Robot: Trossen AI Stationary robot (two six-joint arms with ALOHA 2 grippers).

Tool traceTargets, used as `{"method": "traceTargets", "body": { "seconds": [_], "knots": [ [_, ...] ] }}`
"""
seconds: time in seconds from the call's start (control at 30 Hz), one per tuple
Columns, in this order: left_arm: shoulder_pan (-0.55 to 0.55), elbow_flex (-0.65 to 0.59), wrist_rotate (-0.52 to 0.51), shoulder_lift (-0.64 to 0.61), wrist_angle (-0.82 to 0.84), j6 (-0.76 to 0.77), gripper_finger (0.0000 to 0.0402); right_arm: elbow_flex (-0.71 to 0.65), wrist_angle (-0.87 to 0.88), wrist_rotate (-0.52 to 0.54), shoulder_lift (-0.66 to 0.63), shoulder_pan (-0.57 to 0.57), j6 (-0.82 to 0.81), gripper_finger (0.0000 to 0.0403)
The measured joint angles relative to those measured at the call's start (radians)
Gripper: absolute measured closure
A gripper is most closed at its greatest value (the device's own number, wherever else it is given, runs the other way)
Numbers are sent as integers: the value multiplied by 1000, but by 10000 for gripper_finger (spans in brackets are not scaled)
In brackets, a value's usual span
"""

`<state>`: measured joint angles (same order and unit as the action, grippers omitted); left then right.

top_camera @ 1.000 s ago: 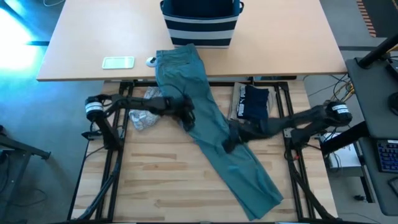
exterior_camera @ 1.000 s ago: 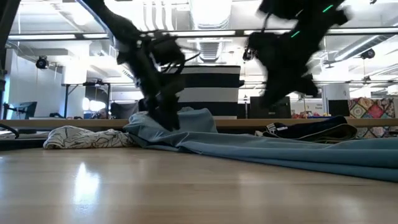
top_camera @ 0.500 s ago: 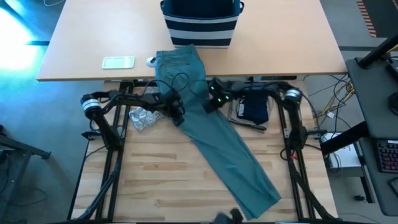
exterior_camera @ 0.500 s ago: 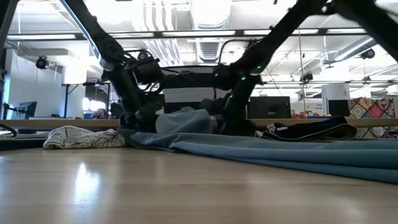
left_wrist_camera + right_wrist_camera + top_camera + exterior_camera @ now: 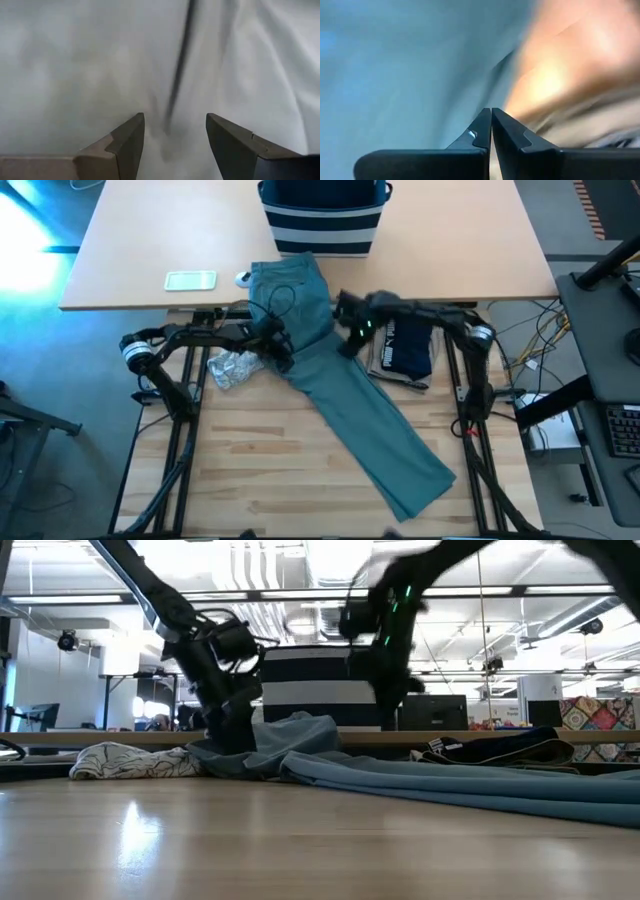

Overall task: Fold Laundry from Bin
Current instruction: Fold the blue pants

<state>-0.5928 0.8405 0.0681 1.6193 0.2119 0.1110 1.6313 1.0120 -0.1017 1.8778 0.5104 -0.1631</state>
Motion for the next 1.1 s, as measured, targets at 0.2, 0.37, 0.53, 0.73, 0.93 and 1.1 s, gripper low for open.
{"method": "traceTargets", "body": {
  "seconds": [0.2,0.37,0.53,0.73,0.93,1.1],
  "knots": [
    [-27,17,2,-46,0,-32,206,-247,10,-63,-229,-301,-209,394],
    [-22,-9,2,-20,0,-64,206,-534,-155,-68,-319,-624,-599,394],
    [-17,-66,2,7,-2,-83,206,-693,-444,-63,-255,-925,-1011,394],
    [-12,-142,6,-66,81,-87,206,-589,-783,-14,-53,-1204,-1367,394],
    [13,-74,53,-226,216,-76,206,-338,-745,21,75,-1264,-1344,394],
    [104,70,57,-295,339,-65,206,-230,-496,127,7,-1234,-1226,394]
  ]
}}
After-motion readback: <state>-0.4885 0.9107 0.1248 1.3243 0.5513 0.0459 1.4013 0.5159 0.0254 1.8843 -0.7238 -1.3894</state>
